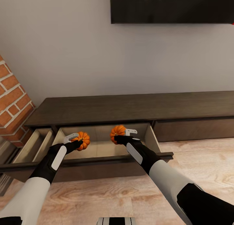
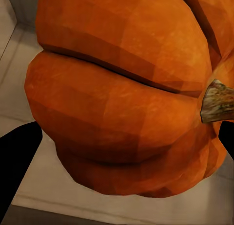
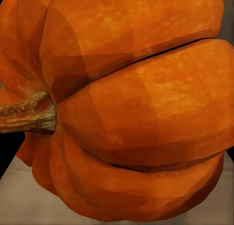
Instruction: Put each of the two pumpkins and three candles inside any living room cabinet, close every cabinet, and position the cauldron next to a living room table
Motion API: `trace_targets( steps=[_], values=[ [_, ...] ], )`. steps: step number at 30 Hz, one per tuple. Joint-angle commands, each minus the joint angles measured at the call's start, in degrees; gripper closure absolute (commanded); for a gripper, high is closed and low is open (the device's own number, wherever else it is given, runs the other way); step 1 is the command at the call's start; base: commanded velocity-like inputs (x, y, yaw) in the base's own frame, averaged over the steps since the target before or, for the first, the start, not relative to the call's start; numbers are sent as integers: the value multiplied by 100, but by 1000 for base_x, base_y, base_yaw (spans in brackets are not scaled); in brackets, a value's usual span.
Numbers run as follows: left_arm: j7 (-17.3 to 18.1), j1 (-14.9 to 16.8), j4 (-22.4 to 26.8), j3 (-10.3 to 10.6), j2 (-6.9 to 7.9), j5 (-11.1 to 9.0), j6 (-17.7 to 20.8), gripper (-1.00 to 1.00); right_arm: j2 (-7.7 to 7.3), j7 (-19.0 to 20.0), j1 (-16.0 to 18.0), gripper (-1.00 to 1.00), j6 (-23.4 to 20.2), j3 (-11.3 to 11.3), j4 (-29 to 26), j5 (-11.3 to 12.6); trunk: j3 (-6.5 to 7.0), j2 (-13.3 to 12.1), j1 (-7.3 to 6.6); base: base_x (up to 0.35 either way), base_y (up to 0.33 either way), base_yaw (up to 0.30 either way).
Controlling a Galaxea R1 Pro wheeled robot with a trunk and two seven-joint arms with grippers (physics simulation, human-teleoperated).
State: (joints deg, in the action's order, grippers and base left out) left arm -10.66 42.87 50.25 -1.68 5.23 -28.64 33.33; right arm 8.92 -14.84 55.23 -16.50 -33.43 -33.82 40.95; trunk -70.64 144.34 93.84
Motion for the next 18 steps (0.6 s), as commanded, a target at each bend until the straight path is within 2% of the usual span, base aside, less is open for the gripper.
trace_targets(
  steps=[1, 9, 18],
  values=[
    [-51, 2, 11, 1, 1, -63, 25, 100, -4, -63, 5, 100, -12, -32, -11, 45, -5, 2, 0, 193, -54, 0],
    [-51, 2, 11, 1, 5, -63, 25, 100, -4, -63, 5, 100, -20, -32, -11, 45, -5, 2, 0, 112, -16, 0],
    [-46, 2, 19, 1, 5, -63, 25, 100, -4, -63, 5, 100, -29, -32, 12, 55, -5, 2, 0, 13, 0, 0]
  ],
)
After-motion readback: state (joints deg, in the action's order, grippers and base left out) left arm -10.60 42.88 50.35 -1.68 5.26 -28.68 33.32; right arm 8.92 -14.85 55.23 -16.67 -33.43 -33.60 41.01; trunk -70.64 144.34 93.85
